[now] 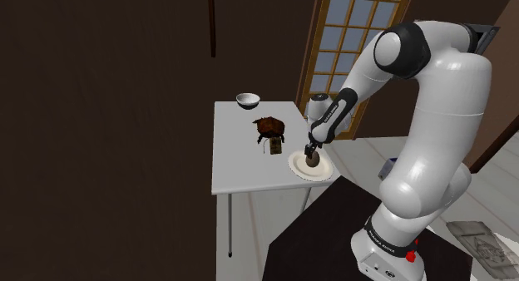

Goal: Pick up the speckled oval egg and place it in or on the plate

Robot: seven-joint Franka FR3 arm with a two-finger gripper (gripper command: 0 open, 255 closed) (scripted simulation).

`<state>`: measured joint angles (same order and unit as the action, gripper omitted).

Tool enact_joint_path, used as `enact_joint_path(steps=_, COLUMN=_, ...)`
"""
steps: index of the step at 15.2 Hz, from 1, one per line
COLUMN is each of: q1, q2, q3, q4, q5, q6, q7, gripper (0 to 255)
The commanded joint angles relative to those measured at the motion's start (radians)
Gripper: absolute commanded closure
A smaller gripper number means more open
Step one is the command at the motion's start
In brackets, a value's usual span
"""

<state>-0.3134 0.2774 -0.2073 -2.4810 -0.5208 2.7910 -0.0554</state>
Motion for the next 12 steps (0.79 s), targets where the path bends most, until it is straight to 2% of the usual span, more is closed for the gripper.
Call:
enact_joint_path(steps=1, q1=0.001, q2=-0.039, q3=0.009, q4=-0.009, q5=0.013, q6=-0.031, q7=-0.011, gripper=0)
enact_joint_path(steps=4, q1=0.007, q2=-0.144, q3=0.031, q4=-0.026, q5=0.053, q6=-0.123, q7=-0.042, gripper=0)
enact_joint_path(steps=12, q1=0.007, q2=-0.144, q3=0.03, q4=-0.026, q5=0.053, q6=-0.123, q7=-0.042, gripper=0)
